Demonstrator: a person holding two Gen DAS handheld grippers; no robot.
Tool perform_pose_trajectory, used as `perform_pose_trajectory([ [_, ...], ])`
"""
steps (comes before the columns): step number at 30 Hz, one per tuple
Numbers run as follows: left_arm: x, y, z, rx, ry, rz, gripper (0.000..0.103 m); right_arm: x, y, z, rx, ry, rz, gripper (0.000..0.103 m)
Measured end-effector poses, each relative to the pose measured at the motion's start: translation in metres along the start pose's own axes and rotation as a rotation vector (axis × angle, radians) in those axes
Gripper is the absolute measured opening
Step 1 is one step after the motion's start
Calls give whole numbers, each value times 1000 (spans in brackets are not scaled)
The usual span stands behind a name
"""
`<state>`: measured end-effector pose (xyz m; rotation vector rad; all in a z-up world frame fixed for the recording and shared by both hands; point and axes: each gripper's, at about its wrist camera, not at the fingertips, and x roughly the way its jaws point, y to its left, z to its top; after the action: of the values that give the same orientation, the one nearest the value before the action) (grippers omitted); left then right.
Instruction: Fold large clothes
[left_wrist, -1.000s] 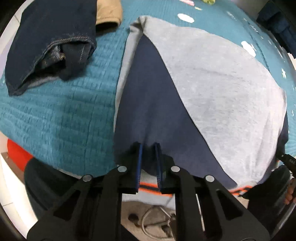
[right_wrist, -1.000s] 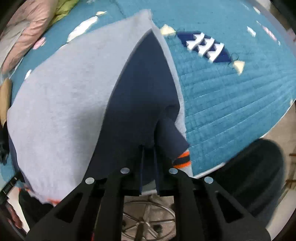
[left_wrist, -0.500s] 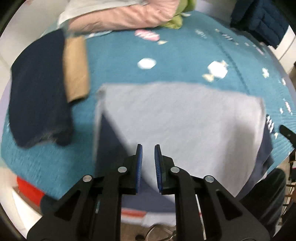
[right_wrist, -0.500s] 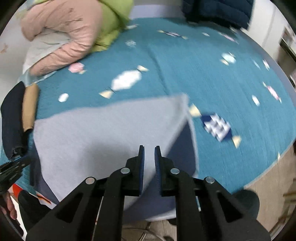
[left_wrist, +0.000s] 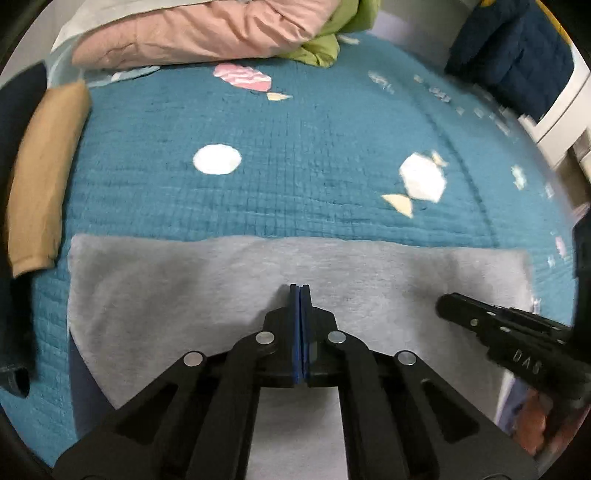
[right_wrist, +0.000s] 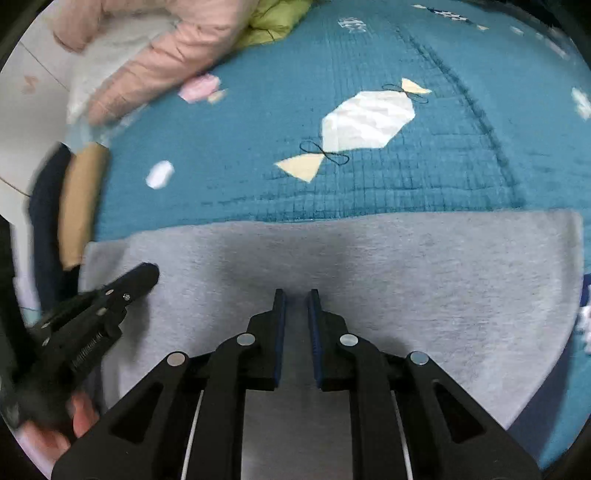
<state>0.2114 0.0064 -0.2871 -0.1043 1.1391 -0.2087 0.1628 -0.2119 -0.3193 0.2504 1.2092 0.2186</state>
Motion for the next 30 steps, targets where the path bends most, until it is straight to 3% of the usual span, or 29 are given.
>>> perform_pose_trajectory([
  [1,-5,3,-2,19,-8,15,3,-4,-7,-5,-21,-6,-32,0],
  [3,-8,12,-9,77,-8,194,2,-12,-26,-16,-18,-13,-10,0],
  [4,-2,32,-18,94,16,308,2,-18,-39,-21,8,-17,40,0],
  [6,-13,70,-32,34,-14,205,2,-26,-50,-29,51,-25,80,0],
  [7,-18,82,-36,5,-3,202,2,-35,-53,-34,57,-36,68,0],
  [8,-25,94,-39,-31,6,146,2,-42,-52,-39,46,-48,36,0],
  [9,-34,104,-43,-65,12,146,2,-46,-51,-43,30,-55,2,0],
  [11,-41,111,-51,-53,35,268,2,-50,-50,-54,11,-57,-73,0],
  [13,-46,120,-59,-69,52,260,4,-55,-53,-63,27,-56,-123,0],
  [15,-57,129,-66,-132,62,218,4,-58,-56,-72,31,-42,-311,0],
  [16,-64,129,-68,-144,50,207,4,-64,-59,-77,38,-51,-330,0],
  [20,-86,98,-67,-104,-6,161,4,-91,-49,-82,92,-114,-230,6],
  [23,-85,50,-59,-49,-25,48,4,-90,-9,-77,2,-140,-166,6],
  [26,-59,5,-57,-1,11,-22,4,-67,26,-74,-59,-110,-111,6],
  [27,-52,-1,-60,6,30,-24,4,-52,33,-77,-67,-78,-131,4],
  [29,-21,-11,-76,44,123,72,3,-33,33,-86,-73,-33,-209,1],
  [30,-18,-8,-86,53,101,62,3,-28,27,-96,-71,-25,-217,0],
])
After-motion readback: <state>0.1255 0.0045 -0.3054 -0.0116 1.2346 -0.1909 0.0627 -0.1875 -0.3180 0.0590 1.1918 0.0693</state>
